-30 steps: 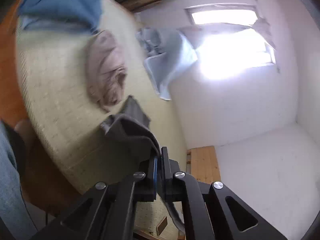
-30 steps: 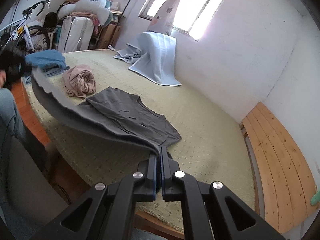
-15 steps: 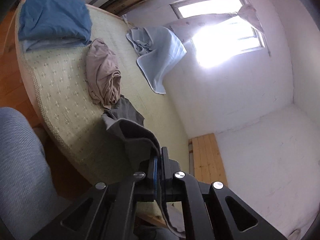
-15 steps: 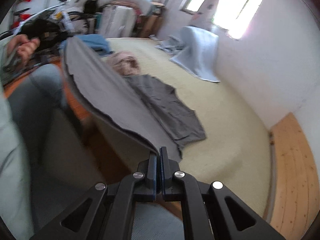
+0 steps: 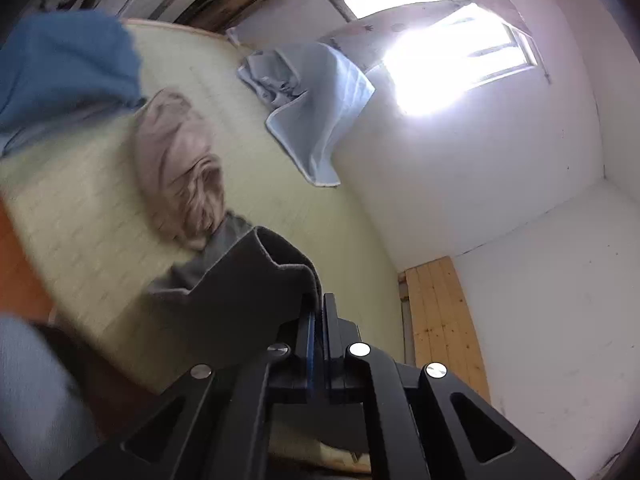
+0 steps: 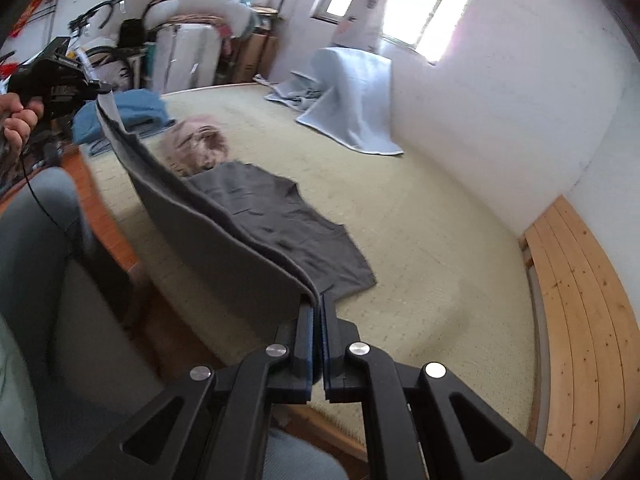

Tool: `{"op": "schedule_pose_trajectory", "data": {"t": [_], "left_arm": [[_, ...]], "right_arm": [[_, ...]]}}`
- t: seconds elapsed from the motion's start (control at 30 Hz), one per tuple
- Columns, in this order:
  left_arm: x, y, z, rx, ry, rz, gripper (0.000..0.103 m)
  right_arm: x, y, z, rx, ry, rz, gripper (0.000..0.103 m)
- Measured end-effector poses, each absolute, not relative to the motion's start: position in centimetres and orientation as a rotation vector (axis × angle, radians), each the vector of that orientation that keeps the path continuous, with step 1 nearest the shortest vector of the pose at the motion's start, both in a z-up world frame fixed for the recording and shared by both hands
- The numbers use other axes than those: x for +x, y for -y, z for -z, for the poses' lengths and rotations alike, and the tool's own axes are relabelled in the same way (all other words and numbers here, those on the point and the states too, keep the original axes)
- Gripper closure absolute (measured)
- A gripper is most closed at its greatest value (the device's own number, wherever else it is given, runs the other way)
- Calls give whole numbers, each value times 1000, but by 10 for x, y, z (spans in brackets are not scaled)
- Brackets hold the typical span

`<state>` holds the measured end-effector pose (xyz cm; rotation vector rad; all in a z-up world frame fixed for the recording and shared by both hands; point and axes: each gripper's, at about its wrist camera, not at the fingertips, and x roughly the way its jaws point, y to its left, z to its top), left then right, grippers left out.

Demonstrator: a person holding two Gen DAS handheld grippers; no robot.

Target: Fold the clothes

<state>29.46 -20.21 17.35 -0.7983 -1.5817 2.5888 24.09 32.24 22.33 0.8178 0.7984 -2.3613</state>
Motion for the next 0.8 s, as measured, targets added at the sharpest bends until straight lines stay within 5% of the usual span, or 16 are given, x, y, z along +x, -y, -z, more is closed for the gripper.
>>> {"op": "schedule_pose_trajectory", "data": {"t": [0.47, 0.8], "left_arm": [[102, 197, -177, -1027, 1382, -2660, 102], [-60, 182, -85, -1378, 1256, -2672, 102]], "right_arm": [[96, -312, -214, 931, -820, 2415, 102], [-57, -306, -128, 1169, -846, 2311, 102]]}}
